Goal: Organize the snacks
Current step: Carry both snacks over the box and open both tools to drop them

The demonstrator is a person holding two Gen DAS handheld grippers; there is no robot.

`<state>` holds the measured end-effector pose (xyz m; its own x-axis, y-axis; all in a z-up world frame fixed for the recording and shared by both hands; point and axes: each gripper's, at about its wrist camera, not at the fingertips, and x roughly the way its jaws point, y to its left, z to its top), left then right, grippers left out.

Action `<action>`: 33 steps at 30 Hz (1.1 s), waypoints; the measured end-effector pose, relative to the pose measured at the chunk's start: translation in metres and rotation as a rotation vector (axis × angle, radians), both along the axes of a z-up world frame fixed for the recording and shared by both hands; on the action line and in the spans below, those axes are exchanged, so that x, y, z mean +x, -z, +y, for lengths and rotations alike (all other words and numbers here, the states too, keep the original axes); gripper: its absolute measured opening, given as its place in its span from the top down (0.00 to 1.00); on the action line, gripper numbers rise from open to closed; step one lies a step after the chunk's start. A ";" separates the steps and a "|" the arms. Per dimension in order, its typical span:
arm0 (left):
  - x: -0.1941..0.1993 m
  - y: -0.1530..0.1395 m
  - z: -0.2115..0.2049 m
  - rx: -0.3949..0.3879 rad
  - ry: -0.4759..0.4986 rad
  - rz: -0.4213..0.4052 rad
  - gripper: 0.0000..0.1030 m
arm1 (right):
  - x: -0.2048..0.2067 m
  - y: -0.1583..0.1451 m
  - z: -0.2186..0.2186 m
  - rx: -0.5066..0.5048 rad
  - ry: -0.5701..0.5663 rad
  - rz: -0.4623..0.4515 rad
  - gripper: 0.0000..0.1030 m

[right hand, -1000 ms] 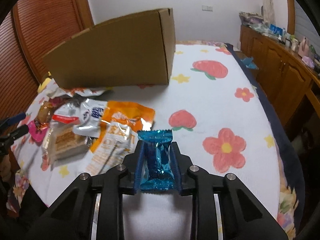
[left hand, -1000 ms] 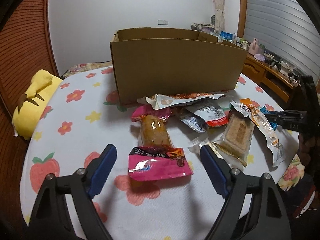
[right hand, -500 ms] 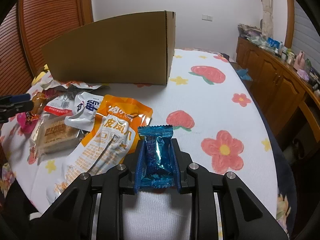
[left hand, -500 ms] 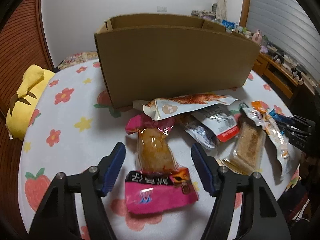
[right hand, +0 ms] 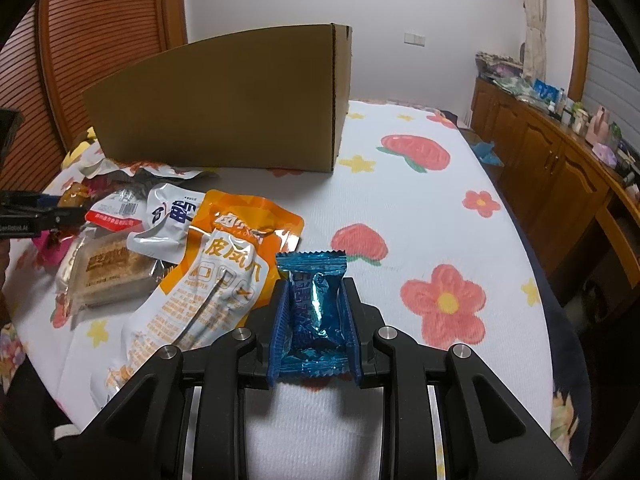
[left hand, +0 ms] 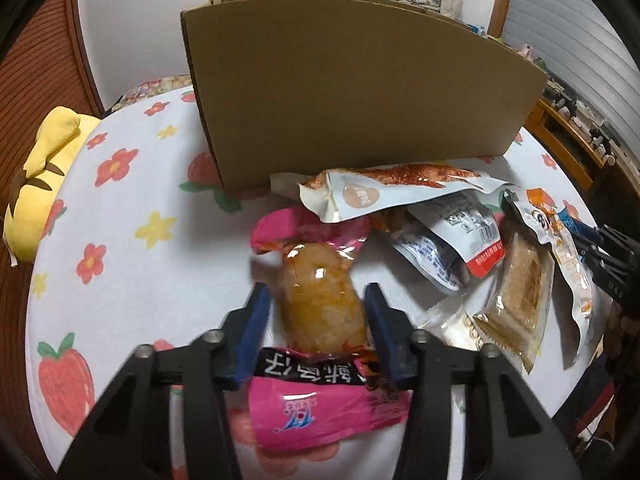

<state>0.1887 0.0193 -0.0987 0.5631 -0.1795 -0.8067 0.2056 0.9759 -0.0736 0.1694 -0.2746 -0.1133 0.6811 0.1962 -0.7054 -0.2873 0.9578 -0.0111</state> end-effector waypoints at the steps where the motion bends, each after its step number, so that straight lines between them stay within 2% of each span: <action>1: -0.001 0.000 0.000 0.005 -0.001 -0.001 0.60 | 0.000 0.000 0.000 0.000 0.001 0.000 0.78; 10: -0.019 -0.004 0.021 -0.004 -0.038 -0.035 0.62 | 0.000 -0.003 0.003 -0.032 -0.019 0.033 0.80; 14: -0.027 -0.015 0.033 -0.019 -0.053 -0.065 0.62 | -0.001 -0.005 -0.001 -0.050 -0.032 0.046 0.81; 18: -0.030 -0.030 0.038 -0.034 -0.079 -0.111 0.62 | -0.004 -0.011 -0.009 -0.027 -0.023 0.036 0.81; 26: -0.033 -0.068 0.029 -0.059 -0.045 -0.185 0.62 | -0.012 -0.045 -0.007 0.017 -0.053 -0.021 0.81; 33: -0.027 -0.106 0.010 -0.049 0.021 -0.245 0.62 | -0.012 -0.090 0.020 0.044 -0.153 -0.098 0.81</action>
